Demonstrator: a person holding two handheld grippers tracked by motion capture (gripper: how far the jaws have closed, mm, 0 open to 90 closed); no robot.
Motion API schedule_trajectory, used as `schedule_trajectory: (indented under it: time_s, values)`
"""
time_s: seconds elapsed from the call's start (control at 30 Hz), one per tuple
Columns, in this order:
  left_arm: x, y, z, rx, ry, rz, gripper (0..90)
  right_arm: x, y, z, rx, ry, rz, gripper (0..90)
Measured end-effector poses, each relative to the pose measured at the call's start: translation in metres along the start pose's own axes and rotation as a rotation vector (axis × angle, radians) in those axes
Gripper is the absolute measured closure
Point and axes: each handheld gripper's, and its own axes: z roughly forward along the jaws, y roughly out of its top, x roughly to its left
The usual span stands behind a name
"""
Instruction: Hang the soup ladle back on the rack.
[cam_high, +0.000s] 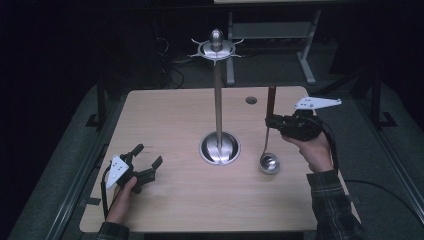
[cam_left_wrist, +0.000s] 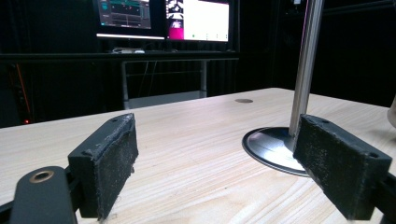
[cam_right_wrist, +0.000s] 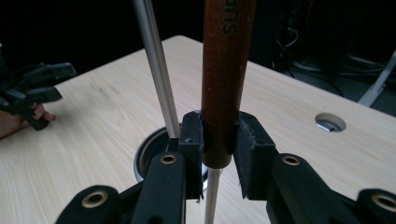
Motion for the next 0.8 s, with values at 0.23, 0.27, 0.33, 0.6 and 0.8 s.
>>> schedule_trajectory:
  time_s: [0.23,0.27,0.33,0.6,0.8]
  values:
    - [0.000,0.000,0.000,0.004,-0.001,0.003,13.3,0.006,0.014,-0.008,-0.031,0.028,-0.009,73.4]
    - [0.000,0.000,0.000,-0.003,-0.001,-0.005,13.3,0.007,0.017,-0.009,-0.030,0.029,-0.016,73.3]
    - [0.000,0.000,0.000,0.000,0.000,0.001,13.3,0.009,0.024,-0.012,-0.035,0.031,-0.030,73.3]
    - [0.000,0.000,0.000,0.002,0.000,0.000,13.3,0.018,0.047,-0.015,-0.058,0.078,-0.057,73.3]
    - [0.000,0.000,0.000,0.003,-0.003,-0.002,13.3,0.024,0.064,-0.014,-0.068,0.093,-0.080,73.3]
